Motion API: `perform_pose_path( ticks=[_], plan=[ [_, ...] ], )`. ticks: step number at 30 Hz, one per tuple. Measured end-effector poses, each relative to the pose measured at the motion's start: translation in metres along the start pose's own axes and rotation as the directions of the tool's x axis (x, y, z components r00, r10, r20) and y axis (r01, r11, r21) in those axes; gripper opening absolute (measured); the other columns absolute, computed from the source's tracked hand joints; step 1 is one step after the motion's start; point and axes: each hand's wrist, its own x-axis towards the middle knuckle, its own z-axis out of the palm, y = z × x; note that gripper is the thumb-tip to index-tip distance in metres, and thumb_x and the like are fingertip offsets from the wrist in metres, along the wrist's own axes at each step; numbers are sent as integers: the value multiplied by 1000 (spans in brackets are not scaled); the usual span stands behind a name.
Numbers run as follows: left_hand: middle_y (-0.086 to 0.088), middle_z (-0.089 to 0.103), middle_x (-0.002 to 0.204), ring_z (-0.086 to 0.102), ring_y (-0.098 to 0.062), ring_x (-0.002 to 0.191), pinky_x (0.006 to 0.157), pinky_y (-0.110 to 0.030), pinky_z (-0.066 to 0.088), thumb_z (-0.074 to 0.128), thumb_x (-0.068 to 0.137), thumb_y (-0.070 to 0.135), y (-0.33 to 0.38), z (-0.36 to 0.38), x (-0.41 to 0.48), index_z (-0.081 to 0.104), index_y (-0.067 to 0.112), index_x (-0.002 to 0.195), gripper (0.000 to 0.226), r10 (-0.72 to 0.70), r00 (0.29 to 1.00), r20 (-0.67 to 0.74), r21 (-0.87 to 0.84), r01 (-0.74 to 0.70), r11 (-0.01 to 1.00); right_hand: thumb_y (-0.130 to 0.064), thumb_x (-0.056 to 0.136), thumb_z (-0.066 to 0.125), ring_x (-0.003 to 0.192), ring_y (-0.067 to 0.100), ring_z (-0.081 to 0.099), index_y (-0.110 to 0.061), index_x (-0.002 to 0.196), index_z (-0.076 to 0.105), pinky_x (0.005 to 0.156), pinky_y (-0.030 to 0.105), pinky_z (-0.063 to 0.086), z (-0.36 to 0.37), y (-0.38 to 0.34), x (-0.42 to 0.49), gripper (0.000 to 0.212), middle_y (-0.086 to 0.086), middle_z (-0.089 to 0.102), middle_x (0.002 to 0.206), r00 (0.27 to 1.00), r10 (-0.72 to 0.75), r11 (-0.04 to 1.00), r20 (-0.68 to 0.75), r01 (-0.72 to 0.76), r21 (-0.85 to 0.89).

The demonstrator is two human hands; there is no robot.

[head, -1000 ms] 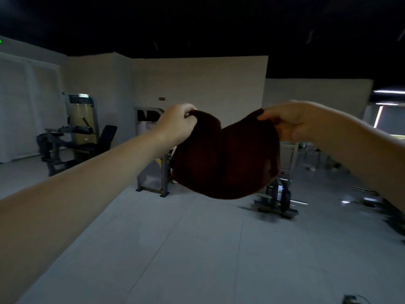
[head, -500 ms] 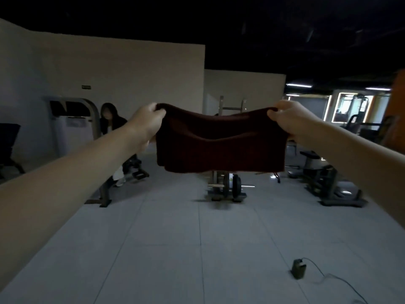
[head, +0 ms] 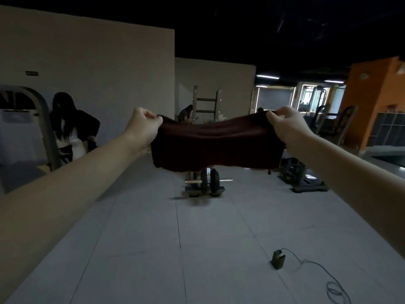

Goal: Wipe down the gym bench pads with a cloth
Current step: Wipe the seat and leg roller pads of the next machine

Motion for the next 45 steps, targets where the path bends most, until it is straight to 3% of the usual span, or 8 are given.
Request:
perform_pose_path(
  ticks=[4,9,13,18,23,29,38,45],
  plan=[
    [-8,49,90,54,-15,72,48,-26,53,54,96,4,12,37,35,43,15,93,15,-183,972,150,-266,218,939,-21,91,66,86,24,67,-5,114,55,69,34,58,-6,18,45,31,12,65,107,910,314,888,273,-383,256],
    [-7,60,94,60,-17,97,75,-21,49,64,76,-11,19,70,77,61,9,94,27,-69,890,451,-186,169,968,13,77,56,92,31,65,-10,75,47,64,40,61,-21,26,84,26,16,59,95,814,133,811,566,-417,409],
    [-11,59,111,57,-15,105,69,-14,50,61,76,-23,11,93,110,62,5,116,49,27,888,459,15,-38,999,27,76,53,100,31,64,-8,91,61,68,31,61,-24,40,126,38,16,62,101,880,51,917,473,-229,326],
    [-5,66,107,60,-19,105,87,-23,45,70,78,-9,-15,111,157,69,17,105,38,213,880,424,294,-356,887,22,74,64,104,21,64,-11,102,72,91,32,54,-16,62,168,44,9,68,110,946,-62,998,319,62,13],
    [1,69,88,64,-20,94,81,-23,48,69,84,0,-42,134,207,73,15,100,22,299,854,427,344,-459,819,15,82,62,85,4,59,-10,122,64,59,2,46,9,79,200,48,-6,62,105,941,-125,900,315,241,-363],
    [-10,70,82,63,-29,79,76,-43,50,65,90,10,-76,164,294,69,26,81,19,318,802,505,342,-524,780,-4,91,59,79,15,59,-11,99,70,64,19,47,49,99,258,15,5,65,94,973,-104,788,206,207,-580],
    [-8,68,89,65,-13,79,62,-19,54,56,95,12,-101,212,473,65,11,92,10,202,718,666,38,-303,952,-11,95,57,91,21,65,-8,101,62,70,29,52,120,102,364,8,10,65,100,983,181,982,-44,-177,70],
    [-9,66,96,65,-19,87,64,-30,60,53,97,15,-120,252,548,62,11,100,10,173,659,732,-92,-155,984,-10,95,57,97,25,64,-8,99,61,65,31,55,164,98,408,6,14,62,106,947,270,959,-175,-248,137]
  ],
)
